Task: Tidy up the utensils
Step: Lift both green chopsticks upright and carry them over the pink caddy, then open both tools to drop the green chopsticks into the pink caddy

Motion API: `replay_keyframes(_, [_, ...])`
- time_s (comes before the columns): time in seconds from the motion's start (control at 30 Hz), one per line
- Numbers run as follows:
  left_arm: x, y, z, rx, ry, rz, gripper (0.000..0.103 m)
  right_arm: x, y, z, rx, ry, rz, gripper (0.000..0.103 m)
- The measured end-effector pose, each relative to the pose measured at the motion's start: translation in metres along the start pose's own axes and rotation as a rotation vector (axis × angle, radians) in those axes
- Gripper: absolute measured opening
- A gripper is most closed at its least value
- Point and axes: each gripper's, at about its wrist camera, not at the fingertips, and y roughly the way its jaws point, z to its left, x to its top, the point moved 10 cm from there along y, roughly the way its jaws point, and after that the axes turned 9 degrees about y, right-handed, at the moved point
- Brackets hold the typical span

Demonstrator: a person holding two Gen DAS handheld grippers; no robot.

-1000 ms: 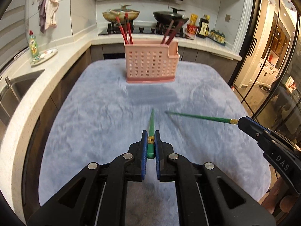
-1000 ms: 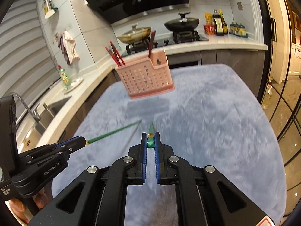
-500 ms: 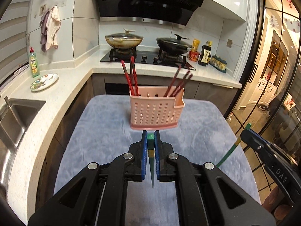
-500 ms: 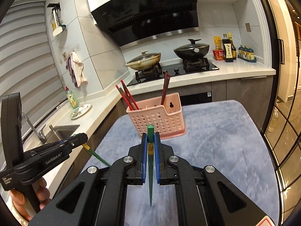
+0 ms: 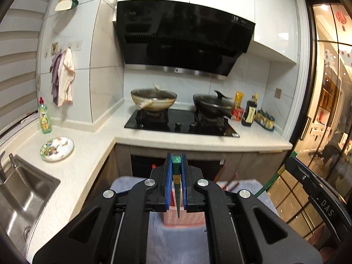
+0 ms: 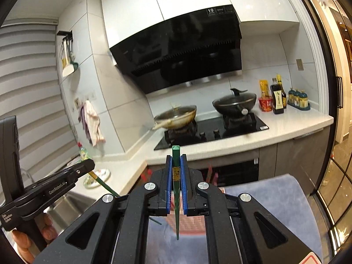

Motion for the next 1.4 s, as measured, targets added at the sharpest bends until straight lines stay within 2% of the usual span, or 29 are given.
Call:
replay_keyframes(0.17, [0.027, 0.029, 0.007, 0.012, -0.001, -0.038, 0.007, 0.029, 0.041, 0.000, -0.008, 0.009, -0.024, 0.007])
replay_keyframes(0.3, [0.031, 0.055, 0.008, 0.013, 0.001, -0.040, 0.007, 0.030, 0.069, -0.005, -0.027, 0.007, -0.015, 0.007])
replay_keyframes(0.67, [0.000, 0.100, -0.002, -0.010, 0.011, 0.007, 0.007, -0.036, 0.121, -0.041, -0.079, 0.021, 0.110, 0.007])
replay_keyframes(0.97, [-0.050, 0.124, -0.004, -0.014, 0.008, 0.117, 0.007, -0.075, 0.131, -0.049, -0.097, 0.001, 0.175, 0.008])
replay_keyframes(1.1, [-0.065, 0.118, -0.005, 0.002, 0.018, 0.137, 0.023, -0.078, 0.119, -0.052, -0.094, 0.008, 0.178, 0.012])
replay_keyframes(1.23, [-0.076, 0.106, -0.006, 0.013, 0.016, 0.146, 0.034, -0.080, 0.099, -0.051, -0.086, 0.005, 0.175, 0.013])
replay_keyframes(1.4, [-0.086, 0.081, -0.013, 0.043, 0.044, 0.143, 0.048, -0.091, 0.071, -0.044, -0.070, -0.021, 0.187, 0.025])
